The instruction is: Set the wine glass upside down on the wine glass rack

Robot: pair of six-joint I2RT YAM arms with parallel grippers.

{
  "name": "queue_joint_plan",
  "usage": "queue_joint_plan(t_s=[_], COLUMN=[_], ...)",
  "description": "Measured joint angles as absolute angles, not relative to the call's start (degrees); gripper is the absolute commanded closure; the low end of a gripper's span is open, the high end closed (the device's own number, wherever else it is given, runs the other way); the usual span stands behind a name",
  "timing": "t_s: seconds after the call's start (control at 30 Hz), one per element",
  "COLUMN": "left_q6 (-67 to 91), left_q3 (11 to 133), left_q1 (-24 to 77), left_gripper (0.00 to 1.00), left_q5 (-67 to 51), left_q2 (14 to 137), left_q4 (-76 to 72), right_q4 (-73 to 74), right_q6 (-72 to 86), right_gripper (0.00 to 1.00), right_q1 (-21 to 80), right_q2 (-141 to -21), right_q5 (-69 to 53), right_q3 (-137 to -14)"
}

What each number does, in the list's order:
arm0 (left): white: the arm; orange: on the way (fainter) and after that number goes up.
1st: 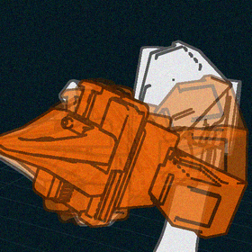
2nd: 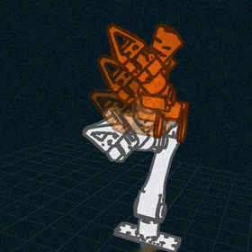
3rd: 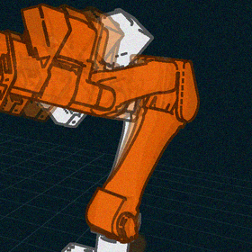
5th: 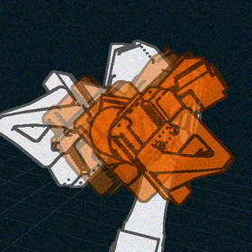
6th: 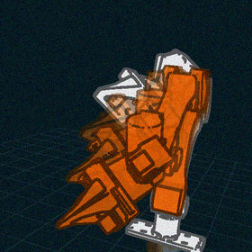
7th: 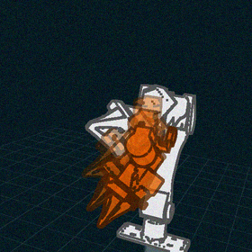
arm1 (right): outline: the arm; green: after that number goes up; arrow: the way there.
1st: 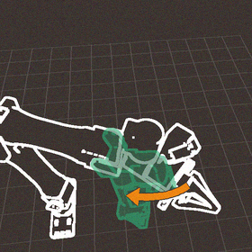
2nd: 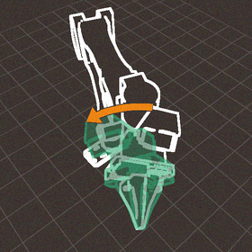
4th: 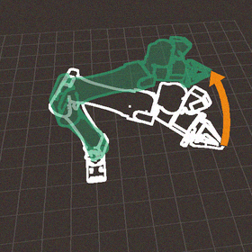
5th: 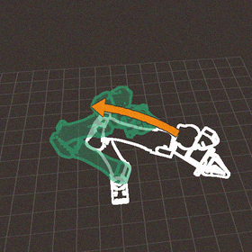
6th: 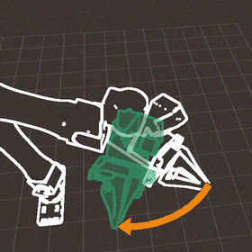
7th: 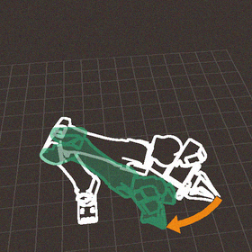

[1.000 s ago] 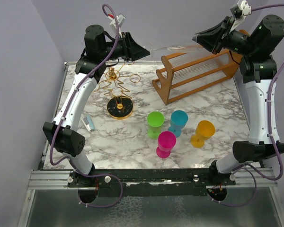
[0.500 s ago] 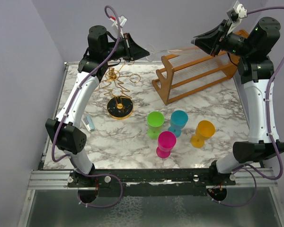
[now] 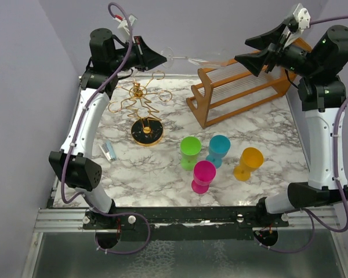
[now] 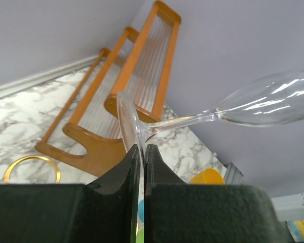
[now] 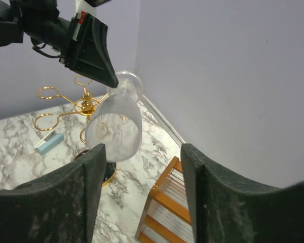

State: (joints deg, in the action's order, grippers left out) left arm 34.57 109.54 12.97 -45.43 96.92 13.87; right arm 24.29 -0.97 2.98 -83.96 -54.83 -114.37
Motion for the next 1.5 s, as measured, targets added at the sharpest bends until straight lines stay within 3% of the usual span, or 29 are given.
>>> queue_joint_plan(t_s=[0.13, 0.33, 0.77, 1.07, 1.33, 1.5], left_q6=[33.39, 25.50, -2.79, -13.43, -19.57, -24.12], left_q3=[109.54, 113.14, 123.31, 123.39, 123.87, 123.31], left_q1=[8.88, 4.34, 3.07, -2.61, -4.71, -4.89], left_gripper=[1.00, 1.00, 1.00, 1.00, 1.00, 1.00], left_q5=[-45.41, -41.47, -11.94, 7.88, 19.70, 25.74], left_q2=[95.09, 93.01, 83.99, 79.92, 79.90, 79.94], left_q4=[14.28, 19.31, 33.41, 35.27, 35.18, 33.61], right_q4=[26.57, 28.32, 30.06, 31.99, 30.63, 27.94], right_q6=[-2.90, -5.80, -11.18, -18.41, -22.06, -20.71], right_gripper=[0.26, 0.24, 0.21, 0.20, 0.18, 0.18], right_q1=[2.98, 2.98, 2.94, 2.94, 2.94, 2.94], right_q2=[-82.21, -80.53, -78.32, -76.95, -73.82, -72.29], right_q5=[-52.42, -48.90, -45.58, -53.84, -56.31, -56.27], right_q3=[-114.89, -115.94, -108.12, -93.60, -74.56, -70.30])
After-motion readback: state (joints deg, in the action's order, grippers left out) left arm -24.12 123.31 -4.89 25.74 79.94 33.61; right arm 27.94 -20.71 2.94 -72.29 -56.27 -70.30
